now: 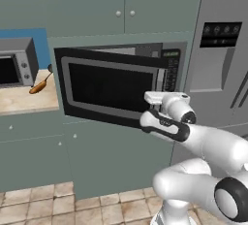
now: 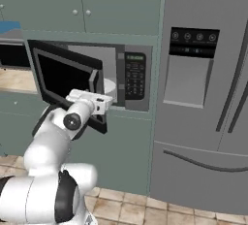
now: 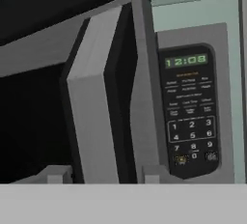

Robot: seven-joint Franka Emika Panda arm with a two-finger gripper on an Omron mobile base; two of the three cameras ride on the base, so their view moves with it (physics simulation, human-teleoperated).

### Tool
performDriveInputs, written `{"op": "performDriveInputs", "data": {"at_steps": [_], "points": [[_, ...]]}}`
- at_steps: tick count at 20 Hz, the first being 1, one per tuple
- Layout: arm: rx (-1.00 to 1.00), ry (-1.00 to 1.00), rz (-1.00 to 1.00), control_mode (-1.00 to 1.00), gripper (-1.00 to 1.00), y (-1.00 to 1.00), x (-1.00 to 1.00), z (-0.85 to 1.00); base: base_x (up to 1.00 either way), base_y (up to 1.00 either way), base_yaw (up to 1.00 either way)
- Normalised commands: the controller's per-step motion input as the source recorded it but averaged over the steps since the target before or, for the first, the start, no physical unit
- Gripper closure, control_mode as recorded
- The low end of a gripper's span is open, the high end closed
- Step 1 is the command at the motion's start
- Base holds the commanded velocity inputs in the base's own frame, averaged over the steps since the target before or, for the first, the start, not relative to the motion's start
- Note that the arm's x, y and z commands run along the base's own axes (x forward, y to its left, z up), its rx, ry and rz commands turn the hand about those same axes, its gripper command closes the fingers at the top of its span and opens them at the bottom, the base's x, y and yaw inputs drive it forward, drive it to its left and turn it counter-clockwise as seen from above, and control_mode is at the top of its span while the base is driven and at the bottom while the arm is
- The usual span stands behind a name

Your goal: Open the microwave door.

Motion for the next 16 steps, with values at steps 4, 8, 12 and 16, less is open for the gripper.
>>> {"op": "performDriveInputs", "data": {"at_steps": [4,8,12,16], "points": [[-0.04,-0.1,0.0,-1.0,-1.0,0.49,-0.97,0.9,0.0,0.0,0.0],[-0.1,-0.03,0.0,-1.0,-1.0,0.58,-0.92,0.97,0.0,0.0,0.0],[-0.03,0.3,0.0,-1.0,-1.0,-0.2,-0.84,0.52,0.0,0.0,0.0],[0.07,0.42,0.08,-1.0,-1.0,-0.77,-0.55,0.16,0.0,0.0,0.0]]}}
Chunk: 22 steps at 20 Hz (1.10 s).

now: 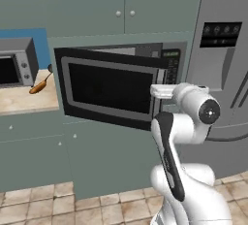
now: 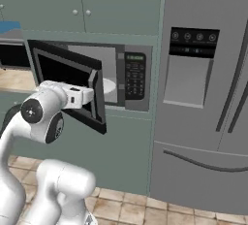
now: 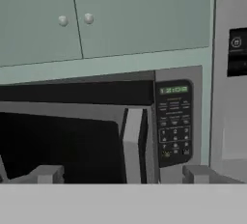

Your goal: Open the microwave door.

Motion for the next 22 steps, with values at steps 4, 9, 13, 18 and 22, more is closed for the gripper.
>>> {"op": "performDriveInputs", "data": {"at_steps": [4,9,13,18,22], "points": [[0.31,0.37,0.17,-1.0,-1.0,-0.93,-0.43,0.13,0.0,0.0,0.0],[0.45,0.27,0.08,-1.0,-1.0,-0.78,-0.17,-0.14,0.0,0.0,0.0],[0.33,0.05,-0.05,-1.0,-1.0,-0.34,-0.05,-0.17,0.0,0.0,0.0],[0.43,0.17,0.0,-1.0,-1.0,-0.26,0.15,-0.09,0.0,0.0,0.0],[0.25,0.4,0.0,-1.0,-1.0,0.13,0.69,0.0,0.0,0.0,0.0]]}}
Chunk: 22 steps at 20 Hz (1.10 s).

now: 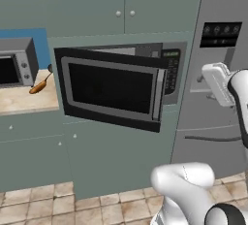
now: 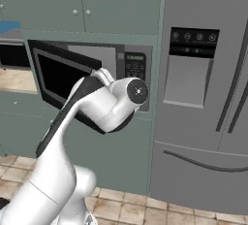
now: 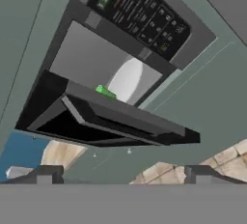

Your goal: Open the microwave door.

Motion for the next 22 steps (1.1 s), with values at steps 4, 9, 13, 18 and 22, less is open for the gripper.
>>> {"op": "performDriveInputs", "data": {"at_steps": [4,9,13,18,22], "points": [[0.27,0.5,0.07,-1.0,-1.0,0.0,0.49,0.0,0.0,0.0,0.0],[0.25,0.25,0.1,-1.0,-1.0,0.0,0.26,-0.41,0.0,0.0,0.0],[0.29,0.03,0.08,-1.0,-1.0,0.0,0.26,-0.47,0.0,0.0,0.0],[0.15,0.0,0.08,-1.0,-1.0,0.06,0.35,-0.09,0.0,0.0,0.0],[0.03,0.0,0.07,-1.0,-1.0,0.19,0.23,-0.06,0.0,0.0,0.0]]}}
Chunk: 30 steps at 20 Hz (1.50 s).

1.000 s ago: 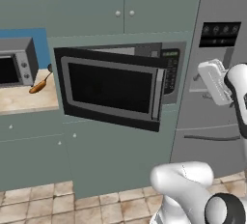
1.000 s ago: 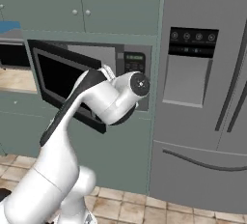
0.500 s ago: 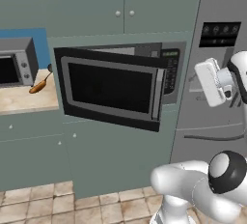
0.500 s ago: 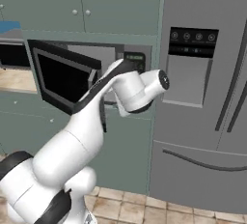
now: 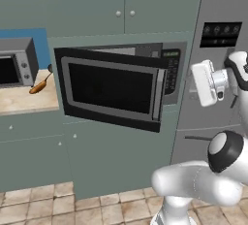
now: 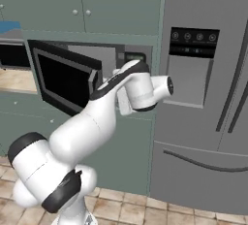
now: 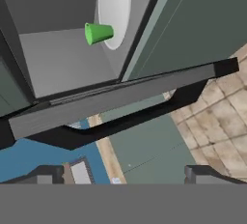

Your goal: Open the microwave door.

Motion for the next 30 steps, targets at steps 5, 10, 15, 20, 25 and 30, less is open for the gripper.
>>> {"op": "performDriveInputs", "data": {"at_steps": [5,10,15,20,25,30], "points": [[0.0,-0.01,0.04,-1.0,-1.0,0.23,0.24,-0.04,0.0,0.0,0.0],[0.0,-0.07,0.0,-1.0,-1.0,0.19,0.25,-0.07,0.0,0.0,0.0],[0.0,-0.12,0.0,-1.0,-1.0,0.09,0.27,-0.09,0.0,0.0,0.0],[0.0,-0.02,0.0,-1.0,-1.0,0.01,0.17,-0.02,0.0,0.0,0.0],[0.0,0.0,0.0,-1.0,-1.0,0.08,0.23,-0.02,0.0,0.0,0.0],[0.0,0.0,0.0,-1.0,-1.0,0.03,0.27,-0.04,0.0,0.0,0.0]]}}
